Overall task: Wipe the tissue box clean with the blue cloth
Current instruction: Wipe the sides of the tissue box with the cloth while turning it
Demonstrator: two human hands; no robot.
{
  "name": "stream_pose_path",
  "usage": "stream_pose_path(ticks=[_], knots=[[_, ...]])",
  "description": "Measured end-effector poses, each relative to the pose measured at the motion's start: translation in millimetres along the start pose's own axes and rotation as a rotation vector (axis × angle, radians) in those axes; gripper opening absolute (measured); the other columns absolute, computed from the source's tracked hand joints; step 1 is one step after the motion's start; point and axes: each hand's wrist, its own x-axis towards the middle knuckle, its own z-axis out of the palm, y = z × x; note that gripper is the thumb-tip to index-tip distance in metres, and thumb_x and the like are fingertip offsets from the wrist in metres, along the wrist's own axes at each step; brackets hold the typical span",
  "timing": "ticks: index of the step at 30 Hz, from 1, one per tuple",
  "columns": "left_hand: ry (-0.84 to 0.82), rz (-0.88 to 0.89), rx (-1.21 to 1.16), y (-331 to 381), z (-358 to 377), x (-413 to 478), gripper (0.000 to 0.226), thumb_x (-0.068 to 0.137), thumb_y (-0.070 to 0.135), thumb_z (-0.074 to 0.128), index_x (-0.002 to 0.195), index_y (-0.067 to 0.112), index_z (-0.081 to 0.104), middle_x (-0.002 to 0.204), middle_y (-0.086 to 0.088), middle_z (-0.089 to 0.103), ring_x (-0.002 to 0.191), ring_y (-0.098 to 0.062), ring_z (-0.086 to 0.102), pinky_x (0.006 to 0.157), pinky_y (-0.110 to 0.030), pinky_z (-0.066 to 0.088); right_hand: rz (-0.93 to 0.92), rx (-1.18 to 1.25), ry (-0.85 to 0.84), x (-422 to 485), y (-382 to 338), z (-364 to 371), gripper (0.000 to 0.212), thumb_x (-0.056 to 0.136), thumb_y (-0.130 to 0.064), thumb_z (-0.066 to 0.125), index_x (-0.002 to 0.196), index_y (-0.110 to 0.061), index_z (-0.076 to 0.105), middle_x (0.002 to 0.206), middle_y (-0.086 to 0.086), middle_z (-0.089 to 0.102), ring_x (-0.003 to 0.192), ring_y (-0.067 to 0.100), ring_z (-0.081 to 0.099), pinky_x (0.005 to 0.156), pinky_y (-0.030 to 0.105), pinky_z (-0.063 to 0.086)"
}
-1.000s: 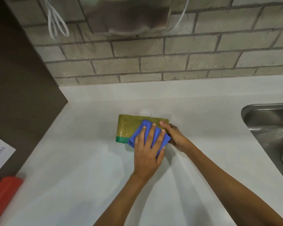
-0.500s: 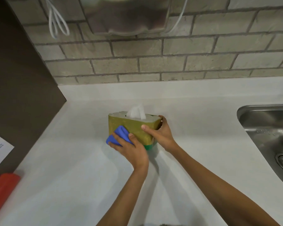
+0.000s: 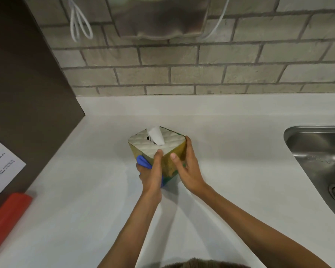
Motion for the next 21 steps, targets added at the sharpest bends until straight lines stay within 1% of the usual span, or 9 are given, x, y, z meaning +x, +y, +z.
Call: stream_pose_path(ticks=[1, 3, 5, 8, 10, 13, 16, 18, 21], knots=[[0.006, 0.003, 0.022, -1, -2, 1, 0.069, 0.082, 0.046, 0.061, 0.139, 0.022, 0.032, 0.136, -0.008, 0.050, 0.121, -0.028, 0.051, 0.102, -0.046, 0.045, 0.001, -0.007, -0.013, -3, 0, 0, 0.061, 0.073, -0.072, 0.045, 0.126, -0.057, 0.018, 0.137, -0.012, 0.044, 0.127, 0.014, 0.045, 0.108, 0.046, 0.037], [0.027, 0.008, 0.058, -5, -4, 3, 0.063, 0.087, 0.042, 0.055, 0.139, 0.017, 0.031, 0.134, -0.011, 0.051, 0.119, -0.029, 0.052, 0.097, -0.041, 0.048, -0.012, -0.035, -0.048, -9, 2, 1, 0.068, 0.079, -0.063, 0.044, 0.137, -0.046, 0.014, 0.142, -0.014, 0.040, 0.131, 0.012, 0.042, 0.113, 0.050, 0.029], [0.051, 0.015, 0.083, -8, -6, 3, 0.058, 0.090, 0.039, 0.051, 0.138, 0.015, 0.031, 0.131, -0.013, 0.052, 0.116, -0.030, 0.053, 0.084, -0.035, 0.048, -0.006, -0.096, -0.071, -15, 6, 3, 0.080, 0.082, -0.057, 0.042, 0.147, -0.029, 0.005, 0.152, -0.008, 0.029, 0.139, 0.011, 0.030, 0.117, 0.051, 0.015], [0.088, 0.064, 0.117, -13, -14, 6, 0.050, 0.093, 0.033, 0.048, 0.136, 0.013, 0.035, 0.127, -0.014, 0.055, 0.109, -0.030, 0.056, 0.072, -0.028, 0.047, -0.003, -0.184, -0.080, -24, 10, 5, 0.085, 0.081, -0.056, 0.039, 0.148, -0.021, 0.000, 0.158, -0.005, 0.015, 0.145, 0.011, 0.013, 0.119, 0.048, -0.002], [0.088, 0.098, 0.143, -14, -21, 9, 0.045, 0.094, 0.030, 0.047, 0.134, 0.011, 0.038, 0.124, -0.017, 0.057, 0.096, -0.027, 0.056, 0.064, -0.026, 0.047, -0.018, -0.210, -0.083, -31, 12, 8, 0.087, 0.082, -0.055, 0.039, 0.149, -0.018, -0.002, 0.159, -0.002, 0.010, 0.147, 0.014, 0.005, 0.119, 0.047, -0.006], [0.083, 0.117, 0.170, -12, -31, 15, 0.044, 0.094, 0.029, 0.046, 0.134, 0.011, 0.038, 0.118, -0.015, 0.057, 0.089, -0.022, 0.055, 0.072, -0.029, 0.046, -0.038, -0.233, -0.082, -40, 15, 12, 0.085, 0.083, -0.055, 0.037, 0.149, -0.019, -0.001, 0.160, -0.001, 0.003, 0.148, 0.014, -0.005, 0.119, 0.043, -0.009], [0.078, 0.146, 0.193, -9, -41, 22, 0.044, 0.094, 0.027, 0.047, 0.135, 0.012, 0.039, 0.125, -0.014, 0.056, 0.105, -0.027, 0.056, 0.085, -0.033, 0.045, -0.068, -0.185, -0.027, -44, 16, 10, 0.072, 0.084, -0.052, 0.038, 0.147, -0.024, 0.016, 0.155, -0.011, 0.007, 0.147, 0.010, -0.007, 0.119, 0.039, -0.009], [0.064, 0.163, 0.213, -6, -47, 28, 0.044, 0.094, 0.026, 0.048, 0.135, 0.012, 0.041, 0.128, -0.015, 0.055, 0.113, -0.030, 0.054, 0.089, -0.034, 0.043, -0.075, -0.159, 0.025, -43, 15, 5, 0.060, 0.085, -0.050, 0.038, 0.140, -0.026, 0.034, 0.156, -0.005, 0.012, 0.147, 0.011, -0.003, 0.119, 0.041, -0.006], [0.036, 0.207, 0.270, 0, -53, 35, 0.043, 0.093, 0.023, 0.051, 0.134, 0.012, 0.044, 0.128, -0.014, 0.055, 0.109, -0.028, 0.054, 0.093, -0.036, 0.044, -0.070, -0.146, 0.122, -36, 17, -6, 0.030, 0.086, -0.046, 0.042, 0.111, -0.037, 0.058, 0.156, 0.005, 0.021, 0.146, 0.013, 0.008, 0.119, 0.043, 0.002]])
